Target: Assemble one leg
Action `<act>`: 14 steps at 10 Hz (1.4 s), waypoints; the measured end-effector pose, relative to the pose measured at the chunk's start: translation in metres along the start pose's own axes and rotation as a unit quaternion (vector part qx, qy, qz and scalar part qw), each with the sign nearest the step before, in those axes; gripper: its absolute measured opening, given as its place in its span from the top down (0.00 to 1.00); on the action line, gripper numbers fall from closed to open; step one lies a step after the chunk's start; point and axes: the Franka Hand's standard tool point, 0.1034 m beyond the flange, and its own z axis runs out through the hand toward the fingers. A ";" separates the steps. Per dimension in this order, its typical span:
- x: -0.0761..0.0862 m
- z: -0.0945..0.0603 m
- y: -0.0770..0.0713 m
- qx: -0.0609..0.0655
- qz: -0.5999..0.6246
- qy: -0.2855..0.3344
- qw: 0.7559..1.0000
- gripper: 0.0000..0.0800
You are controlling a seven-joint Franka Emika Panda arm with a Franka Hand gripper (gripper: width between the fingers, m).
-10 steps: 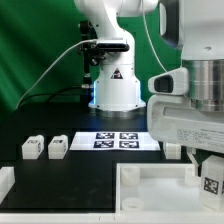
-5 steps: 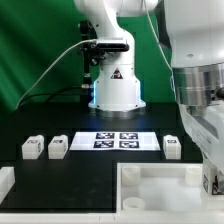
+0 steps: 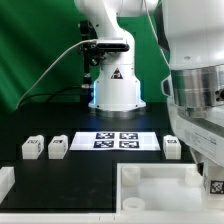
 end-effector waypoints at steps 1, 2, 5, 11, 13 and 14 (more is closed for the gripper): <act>0.001 -0.001 0.001 0.000 -0.091 0.000 0.996 0.20; 0.000 0.001 0.002 -0.001 -0.165 0.000 0.986 0.20; 0.002 0.000 0.002 -0.004 -0.314 0.004 0.949 0.19; -0.005 -0.003 -0.001 -0.025 -0.490 0.027 0.871 0.42; -0.002 -0.003 0.001 -0.023 -0.386 0.028 0.922 0.63; -0.001 -0.003 0.000 -0.017 -0.312 0.028 0.949 0.63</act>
Offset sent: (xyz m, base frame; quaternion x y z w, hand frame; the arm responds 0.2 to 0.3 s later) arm 0.0000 0.0000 0.0000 0.0000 0.0000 -0.1790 0.9838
